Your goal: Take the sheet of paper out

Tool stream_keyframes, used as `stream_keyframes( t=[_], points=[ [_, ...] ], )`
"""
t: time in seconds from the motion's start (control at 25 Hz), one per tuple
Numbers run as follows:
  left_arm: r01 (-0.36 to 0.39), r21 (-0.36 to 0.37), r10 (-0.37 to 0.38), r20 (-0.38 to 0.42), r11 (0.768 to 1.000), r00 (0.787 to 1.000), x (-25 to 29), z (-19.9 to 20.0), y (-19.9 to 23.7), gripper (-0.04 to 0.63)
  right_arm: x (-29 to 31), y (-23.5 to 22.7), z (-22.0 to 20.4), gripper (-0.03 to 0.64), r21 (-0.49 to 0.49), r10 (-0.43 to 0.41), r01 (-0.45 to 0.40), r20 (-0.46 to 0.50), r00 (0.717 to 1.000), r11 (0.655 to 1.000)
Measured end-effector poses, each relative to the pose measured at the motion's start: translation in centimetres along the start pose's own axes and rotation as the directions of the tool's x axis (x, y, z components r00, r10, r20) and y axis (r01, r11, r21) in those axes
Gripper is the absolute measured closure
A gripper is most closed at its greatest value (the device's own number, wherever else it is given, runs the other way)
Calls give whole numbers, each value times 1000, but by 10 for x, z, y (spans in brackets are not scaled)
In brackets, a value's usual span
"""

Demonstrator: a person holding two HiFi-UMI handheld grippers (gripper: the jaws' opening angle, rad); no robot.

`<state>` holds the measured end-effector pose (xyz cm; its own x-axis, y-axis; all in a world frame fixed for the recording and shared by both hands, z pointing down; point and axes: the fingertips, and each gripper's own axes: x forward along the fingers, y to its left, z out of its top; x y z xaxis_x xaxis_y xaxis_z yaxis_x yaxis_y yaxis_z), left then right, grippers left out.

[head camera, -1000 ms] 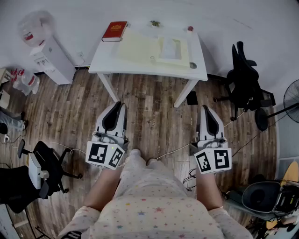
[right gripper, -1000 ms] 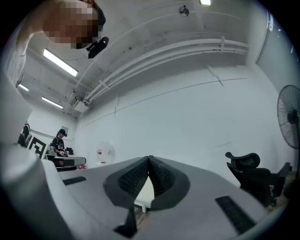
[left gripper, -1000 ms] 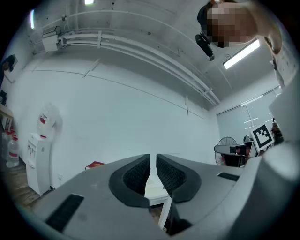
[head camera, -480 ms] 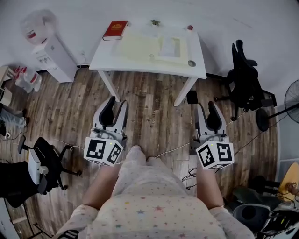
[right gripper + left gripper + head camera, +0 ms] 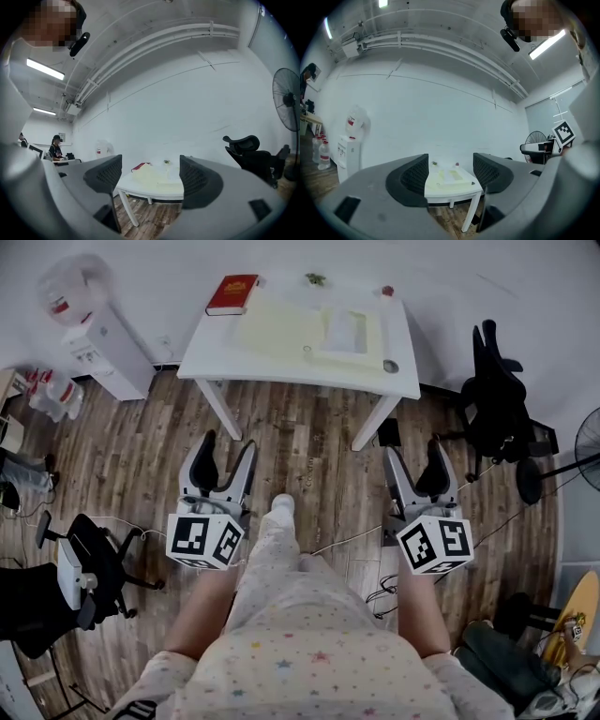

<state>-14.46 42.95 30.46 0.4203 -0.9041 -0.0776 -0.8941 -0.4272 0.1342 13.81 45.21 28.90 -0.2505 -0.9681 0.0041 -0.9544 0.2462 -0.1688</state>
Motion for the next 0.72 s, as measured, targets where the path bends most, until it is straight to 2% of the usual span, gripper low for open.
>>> stream_keyframes(
  t=[0.44, 0.72],
  points=[
    [52, -26, -53, -34, 998, 998, 101, -15, 44, 320, 101, -18, -5, 232, 11, -20, 20, -33, 999, 1000],
    [78, -25, -79, -21, 997, 997, 174, -9, 99, 319, 191, -17, 7, 232, 7, -33, 33, 1, 999, 999]
  ],
)
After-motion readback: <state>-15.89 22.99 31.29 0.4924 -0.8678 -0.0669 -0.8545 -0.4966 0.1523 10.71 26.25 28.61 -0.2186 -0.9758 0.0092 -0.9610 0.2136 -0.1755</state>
